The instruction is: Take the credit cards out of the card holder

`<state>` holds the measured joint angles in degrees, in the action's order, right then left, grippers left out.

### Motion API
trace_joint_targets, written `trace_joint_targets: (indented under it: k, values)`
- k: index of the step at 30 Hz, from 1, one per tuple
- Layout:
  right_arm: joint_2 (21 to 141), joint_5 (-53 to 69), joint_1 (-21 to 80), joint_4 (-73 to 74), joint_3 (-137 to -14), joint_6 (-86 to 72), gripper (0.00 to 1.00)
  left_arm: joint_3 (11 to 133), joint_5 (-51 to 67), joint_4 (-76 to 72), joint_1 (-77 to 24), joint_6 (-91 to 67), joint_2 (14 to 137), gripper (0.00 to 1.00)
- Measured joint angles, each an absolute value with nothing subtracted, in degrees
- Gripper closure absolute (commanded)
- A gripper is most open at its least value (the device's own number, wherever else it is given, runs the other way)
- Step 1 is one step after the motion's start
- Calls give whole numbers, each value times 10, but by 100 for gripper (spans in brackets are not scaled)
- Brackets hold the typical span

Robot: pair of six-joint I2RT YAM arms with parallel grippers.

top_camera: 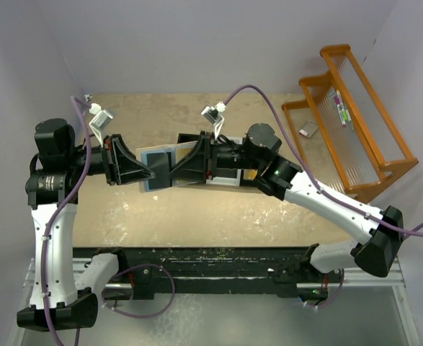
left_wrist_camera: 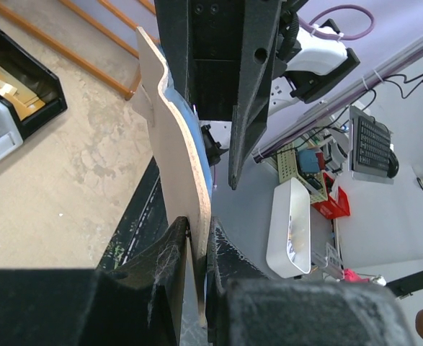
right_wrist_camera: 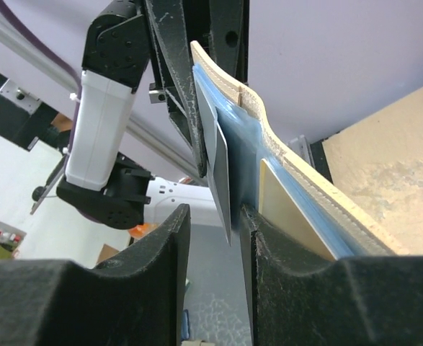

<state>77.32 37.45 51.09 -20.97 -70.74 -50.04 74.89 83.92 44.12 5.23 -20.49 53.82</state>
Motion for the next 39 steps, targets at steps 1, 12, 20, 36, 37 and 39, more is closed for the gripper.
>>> trace_joint_targets:
  k: [1,12,20,36,37,39]
  values:
    - [773,379,511,-215,-707,-505,67,749,842,440,52,-206,538,100]
    - [803,402,510,-302,-707,-550,100,749,860,438,52,-211,536,100]
    - [784,410,509,-317,-683,-561,78,749,867,438,52,-220,535,100]
    - [791,433,503,-365,-665,-593,98,749,872,438,52,-220,531,100]
    - [792,432,503,-365,-665,-594,100,749,872,438,52,-220,531,100]
    - [792,431,503,-364,-665,-596,100,749,872,437,52,-220,531,100]
